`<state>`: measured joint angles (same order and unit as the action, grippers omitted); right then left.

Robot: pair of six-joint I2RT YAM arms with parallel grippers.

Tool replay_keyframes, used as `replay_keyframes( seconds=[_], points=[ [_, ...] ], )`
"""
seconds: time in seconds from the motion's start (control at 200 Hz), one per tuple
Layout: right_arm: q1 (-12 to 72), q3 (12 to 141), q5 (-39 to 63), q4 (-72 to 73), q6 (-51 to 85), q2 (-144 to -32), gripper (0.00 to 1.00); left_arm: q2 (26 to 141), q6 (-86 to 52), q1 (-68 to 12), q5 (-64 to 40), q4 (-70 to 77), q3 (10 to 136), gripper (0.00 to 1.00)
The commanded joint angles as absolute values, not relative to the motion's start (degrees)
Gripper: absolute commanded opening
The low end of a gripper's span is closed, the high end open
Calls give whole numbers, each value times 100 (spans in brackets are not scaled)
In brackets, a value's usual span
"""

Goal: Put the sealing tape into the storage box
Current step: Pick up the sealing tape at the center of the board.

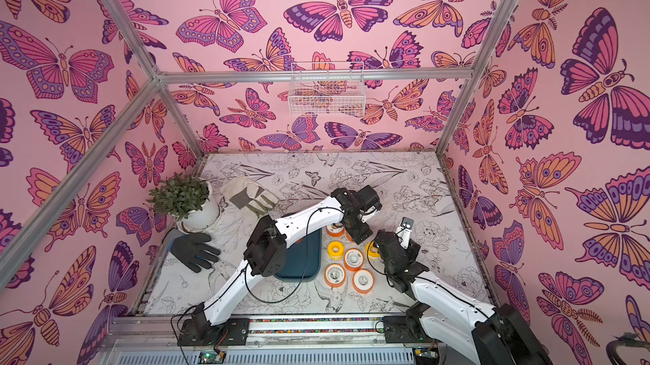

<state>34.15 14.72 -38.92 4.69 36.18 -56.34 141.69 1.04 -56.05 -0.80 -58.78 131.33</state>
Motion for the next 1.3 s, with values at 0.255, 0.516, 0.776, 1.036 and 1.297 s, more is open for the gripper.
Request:
replay_keyframes(
  seconds=[0.255,0.516,0.776,1.036,1.297],
  points=[
    [3348,1608,-3847,369,3683,-5677,99,14234,95,-5632,158,-6043,13199,70],
    [3338,1608,-3823,369,3674,-5687,99,13954,40,-5665,141,-6046,13366,63],
    [3322,1600,-3799,369,3665,-5671,99,13500,82,-5658,514,-6116,13322,62],
    [3305,1600,-3773,377,3666,-5668,99,12574,-231,-5630,1371,-6139,12405,61],
    [3296,1595,-3743,378,3666,-5670,99,11173,-794,-5338,1518,-6132,10704,61]
  ],
)
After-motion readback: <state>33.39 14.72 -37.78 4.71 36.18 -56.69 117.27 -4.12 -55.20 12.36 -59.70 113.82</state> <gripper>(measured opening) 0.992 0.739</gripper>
